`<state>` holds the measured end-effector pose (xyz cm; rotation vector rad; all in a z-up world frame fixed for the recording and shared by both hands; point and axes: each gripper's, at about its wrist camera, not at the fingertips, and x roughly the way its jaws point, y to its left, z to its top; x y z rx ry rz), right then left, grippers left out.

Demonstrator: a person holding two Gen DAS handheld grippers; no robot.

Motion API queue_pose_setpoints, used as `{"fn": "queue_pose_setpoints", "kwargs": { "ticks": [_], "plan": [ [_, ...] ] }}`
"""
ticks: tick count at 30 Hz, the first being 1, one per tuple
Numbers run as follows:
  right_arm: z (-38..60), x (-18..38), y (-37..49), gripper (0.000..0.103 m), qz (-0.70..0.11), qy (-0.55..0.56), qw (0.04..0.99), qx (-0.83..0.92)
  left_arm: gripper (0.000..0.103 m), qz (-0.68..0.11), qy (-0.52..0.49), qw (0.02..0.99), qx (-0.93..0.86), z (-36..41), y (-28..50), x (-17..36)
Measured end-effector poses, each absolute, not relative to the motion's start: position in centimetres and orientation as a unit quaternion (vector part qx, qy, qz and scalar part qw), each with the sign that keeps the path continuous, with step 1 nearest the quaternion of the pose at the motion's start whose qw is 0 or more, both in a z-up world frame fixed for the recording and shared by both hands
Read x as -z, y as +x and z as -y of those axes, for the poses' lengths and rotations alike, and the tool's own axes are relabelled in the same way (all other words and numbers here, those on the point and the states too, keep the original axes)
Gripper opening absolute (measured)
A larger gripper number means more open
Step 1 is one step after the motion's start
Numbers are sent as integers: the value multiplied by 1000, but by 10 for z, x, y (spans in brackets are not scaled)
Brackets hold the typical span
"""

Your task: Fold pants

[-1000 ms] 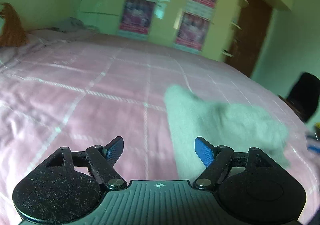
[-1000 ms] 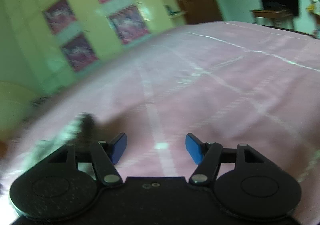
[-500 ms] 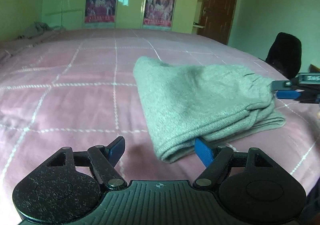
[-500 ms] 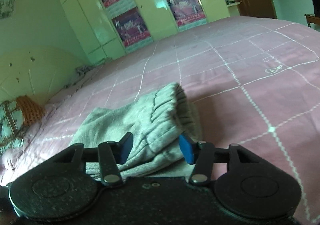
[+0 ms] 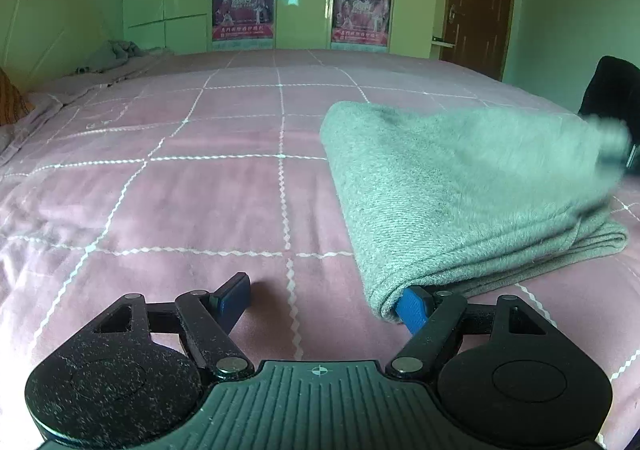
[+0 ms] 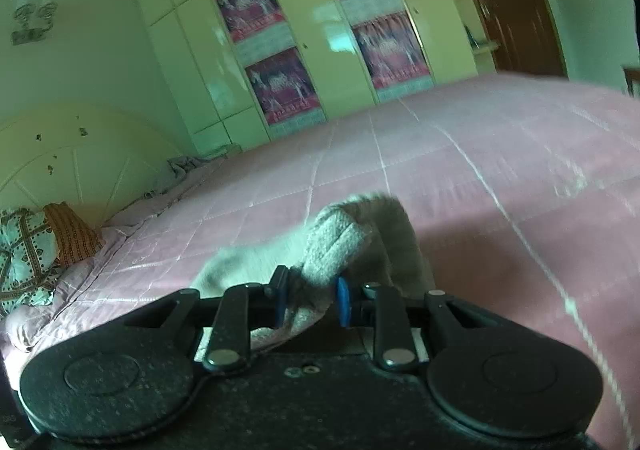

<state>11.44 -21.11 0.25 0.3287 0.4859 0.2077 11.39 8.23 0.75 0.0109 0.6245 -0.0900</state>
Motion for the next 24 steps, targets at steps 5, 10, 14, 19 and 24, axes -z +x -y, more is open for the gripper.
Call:
{"fn": "queue_pose_setpoints", "kwargs": {
  "ticks": [5, 10, 14, 19, 24],
  "plan": [
    [229, 27, 123, 34, -307, 221, 923, -74, 77, -306, 9, 951, 42, -82, 115, -5],
    [231, 19, 110, 69, -297, 230, 924, -69, 77, -306, 5, 951, 45, -81, 117, -4],
    [238, 38, 131, 68, -345, 262, 899, -63, 77, -311, -17, 949, 50, -87, 119, -2],
    [225, 40, 148, 39, -356, 246, 898, -75, 77, -302, -10, 953, 34, -85, 120, -1],
    [223, -6, 114, 35, -234, 280, 919, -149, 77, -301, -22, 953, 32, -87, 123, 0]
  ]
}}
